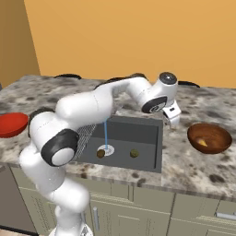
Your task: Pick the kiwis from the sink and place them in one bowl. Place the pear in the other bowl. Then turn off the sink faucet.
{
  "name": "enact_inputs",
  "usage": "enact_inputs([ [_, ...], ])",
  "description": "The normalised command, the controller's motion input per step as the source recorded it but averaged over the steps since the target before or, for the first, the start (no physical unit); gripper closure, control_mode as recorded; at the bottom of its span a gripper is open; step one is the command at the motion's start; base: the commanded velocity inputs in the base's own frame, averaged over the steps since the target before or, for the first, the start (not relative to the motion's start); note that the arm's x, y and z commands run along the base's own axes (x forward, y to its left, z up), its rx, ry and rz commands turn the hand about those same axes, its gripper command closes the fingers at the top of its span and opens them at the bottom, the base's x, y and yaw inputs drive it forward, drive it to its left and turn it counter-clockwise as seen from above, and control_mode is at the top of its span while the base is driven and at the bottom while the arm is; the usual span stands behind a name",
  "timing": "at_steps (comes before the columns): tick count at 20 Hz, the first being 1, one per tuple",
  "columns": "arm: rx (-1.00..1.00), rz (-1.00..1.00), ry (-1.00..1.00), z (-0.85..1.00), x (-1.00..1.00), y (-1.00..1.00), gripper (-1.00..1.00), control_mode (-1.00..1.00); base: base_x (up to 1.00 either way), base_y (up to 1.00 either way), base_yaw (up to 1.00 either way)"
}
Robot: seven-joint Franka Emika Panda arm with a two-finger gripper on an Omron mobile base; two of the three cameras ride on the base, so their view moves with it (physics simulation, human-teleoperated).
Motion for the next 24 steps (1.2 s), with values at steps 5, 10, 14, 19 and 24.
enact_inputs([
  [5, -0.03, 0.22, 0.00, -0.16, -0.08, 0.90, -1.00, -1.00, 0.00, 0.00, 0.00],
  [10, -0.04, 0.24, 0.00, -0.43, -0.07, 0.59, -1.00, -1.00, 0.00, 0.00, 0.00],
  [14, -0.09, 0.15, 0.00, -0.59, 0.00, 0.19, -1.00, -1.00, 0.00, 0.00, 0.00],
  [19, -0.07, 0.06, 0.03, -0.53, 0.08, 0.02, -1.00, -1.00, 0.00, 0.00, 0.00],
  [24, 0.00, 0.10, 0.02, -0.34, 0.21, 0.09, -1.00, -1.00, 0.00, 0.00, 0.00],
])
